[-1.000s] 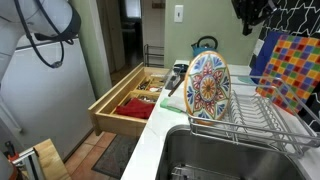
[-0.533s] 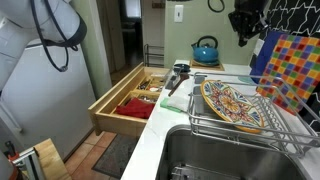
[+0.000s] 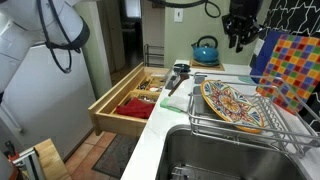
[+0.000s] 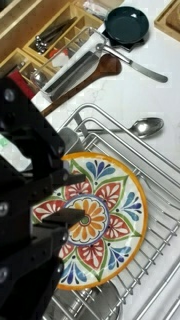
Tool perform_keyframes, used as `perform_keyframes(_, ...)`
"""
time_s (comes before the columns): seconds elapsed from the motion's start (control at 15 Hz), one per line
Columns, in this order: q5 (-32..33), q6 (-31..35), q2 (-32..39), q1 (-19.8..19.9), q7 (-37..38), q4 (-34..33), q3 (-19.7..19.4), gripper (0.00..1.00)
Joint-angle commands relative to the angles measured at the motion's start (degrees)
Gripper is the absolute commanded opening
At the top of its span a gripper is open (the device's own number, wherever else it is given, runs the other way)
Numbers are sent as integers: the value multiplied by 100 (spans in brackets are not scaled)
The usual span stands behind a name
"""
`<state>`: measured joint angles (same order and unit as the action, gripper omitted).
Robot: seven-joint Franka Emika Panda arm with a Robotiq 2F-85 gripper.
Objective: Pick up the plate from the dish rack, turn it one hundred and eighty degrees clockwise and put it back in the dish rack
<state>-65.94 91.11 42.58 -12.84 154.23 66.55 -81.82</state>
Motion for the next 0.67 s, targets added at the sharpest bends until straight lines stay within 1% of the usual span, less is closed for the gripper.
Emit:
perform_keyframes(0.0,488,-536,5,-41,-410,-223,-83,64)
perform_keyframes(0.2,1022,-619,7,-325,-1235,-109,-226,88)
perform_keyframes(0.27,1179,-508,3,-486,-1558,45,-288,95)
perform_keyframes(0.33,1343,-464,-9,-629,-1858,165,-341,99)
perform_keyframes(0.6,1967,-213,-33,-1318,-3161,806,-638,100)
